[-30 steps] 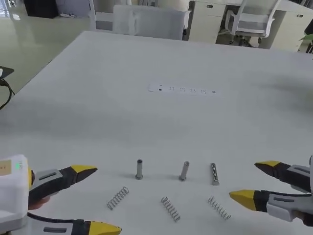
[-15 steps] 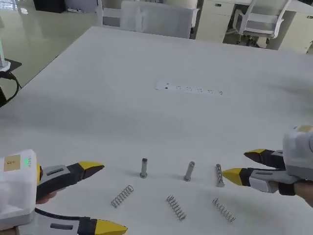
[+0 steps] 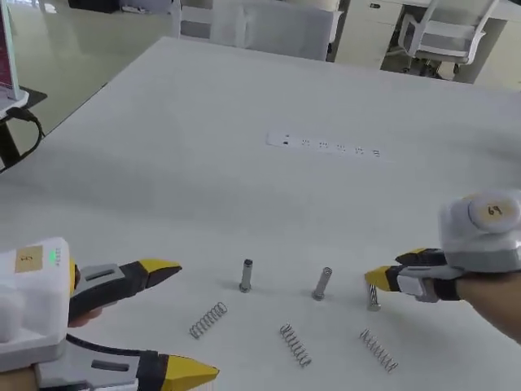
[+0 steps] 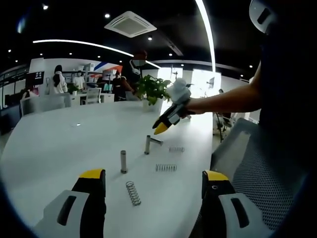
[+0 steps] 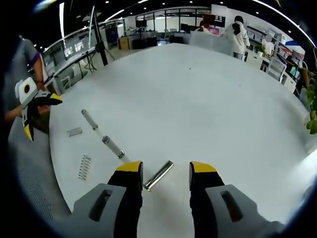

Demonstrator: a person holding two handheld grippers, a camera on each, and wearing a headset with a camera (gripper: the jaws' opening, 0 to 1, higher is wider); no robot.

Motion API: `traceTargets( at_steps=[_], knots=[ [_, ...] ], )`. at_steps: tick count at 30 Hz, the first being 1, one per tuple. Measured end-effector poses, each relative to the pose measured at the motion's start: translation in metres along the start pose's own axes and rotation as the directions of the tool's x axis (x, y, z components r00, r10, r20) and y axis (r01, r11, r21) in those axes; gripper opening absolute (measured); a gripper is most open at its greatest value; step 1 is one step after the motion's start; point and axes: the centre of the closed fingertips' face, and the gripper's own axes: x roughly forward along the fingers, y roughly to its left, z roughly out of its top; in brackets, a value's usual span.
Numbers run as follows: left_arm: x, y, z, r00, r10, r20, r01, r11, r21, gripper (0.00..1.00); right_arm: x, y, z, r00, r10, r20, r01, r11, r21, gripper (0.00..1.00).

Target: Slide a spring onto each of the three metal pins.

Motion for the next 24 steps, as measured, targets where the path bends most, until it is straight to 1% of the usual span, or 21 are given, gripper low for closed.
traceTargets(
  at_steps=[1, 2, 3, 4, 5, 7, 9, 11, 12, 13, 16, 17, 20, 24],
  knots=[
    [0.0, 0.0, 0.0, 1.0, -0.001, -0.001, 0.001, 1.0, 0.001, 0.76, 0.002, 0.001, 0.003, 0.9999, 0.012, 0.007, -0.012, 1.0, -0.014, 0.34],
    [0.001, 0.0, -0.001, 1.0, -0.003, -0.003, 0.003, 1.0, 0.002, 0.76, 0.001, 0.005, -0.003, 0.9991, 0.021, -0.036, -0.021, 1.0, 0.006, 0.31],
    [0.001, -0.001, -0.001, 1.0, -0.005, -0.003, 0.005, 1.0, 0.001, 0.76, 0.002, 0.006, -0.006, 0.9983, 0.022, -0.055, -0.021, 1.0, 0.011, 0.29],
    [0.002, -0.001, -0.001, 1.0, -0.008, -0.002, 0.008, 1.0, 0.0, 0.76, 0.005, 0.005, -0.004, 0.9988, 0.01, -0.048, -0.009, 1.0, 0.004, 0.29],
    [0.002, -0.001, -0.001, 1.0, -0.009, -0.003, 0.009, 1.0, 0.001, 0.76, 0.006, 0.005, -0.004, 0.9986, 0.007, -0.052, -0.007, 1.0, 0.004, 0.28],
    [0.003, -0.001, -0.001, 0.9999, -0.012, -0.002, 0.012, 1.0, 0.002, 0.76, 0.006, 0.008, -0.007, 0.9968, 0.015, -0.078, -0.013, 1.0, 0.028, 0.26],
    [0.003, -0.001, 0.0, 0.9999, -0.015, -0.002, 0.015, 1.0, 0.003, 0.76, 0.009, 0.005, -0.008, 0.9954, 0.006, -0.096, -0.001, 0.999, 0.044, 0.25],
    [0.003, -0.001, 0.001, 0.9998, -0.018, 0.002, 0.018, 1.0, 0.003, 0.75, 0.012, 0.003, -0.011, 0.9926, -0.011, -0.121, 0.021, 0.997, 0.081, 0.22],
    [0.003, -0.001, 0.001, 0.9998, -0.017, 0.003, 0.017, 1.0, 0.004, 0.75, 0.013, 0.002, -0.012, 0.9917, -0.026, -0.126, 0.039, 0.994, 0.104, 0.21],
    [0.003, -0.001, 0.001, 0.9998, -0.018, 0.004, 0.018, 1.0, 0.005, 0.75, 0.014, 0.001, -0.012, 0.9915, -0.03, -0.127, 0.043, 0.994, 0.104, 0.2],
    [0.002, -0.002, 0.002, 0.9998, -0.021, 0.003, 0.021, 1.0, 0.007, 0.75, 0.016, 0.003, -0.013, 0.9909, -0.021, -0.133, 0.038, 0.992, 0.122, 0.18],
    [0.002, -0.002, 0.002, 0.9998, -0.022, 0.003, 0.022, 1.0, 0.008, 0.75, 0.016, 0.004, -0.014, 0.9896, -0.024, -0.142, 0.042, 0.991, 0.127, 0.18],
    [0.002, -0.001, 0.003, 0.9997, -0.022, 0.008, 0.022, 1.0, 0.007, 0.75, 0.017, 0.006, -0.015, 0.9882, -0.029, -0.15, 0.049, 0.99, 0.133, 0.17],
    [0.002, -0.001, 0.003, 0.9997, -0.024, 0.008, 0.024, 1.0, 0.004, 0.74, 0.018, 0.005, -0.015, 0.9862, -0.04, -0.161, 0.063, 0.987, 0.146, 0.16]
  ],
)
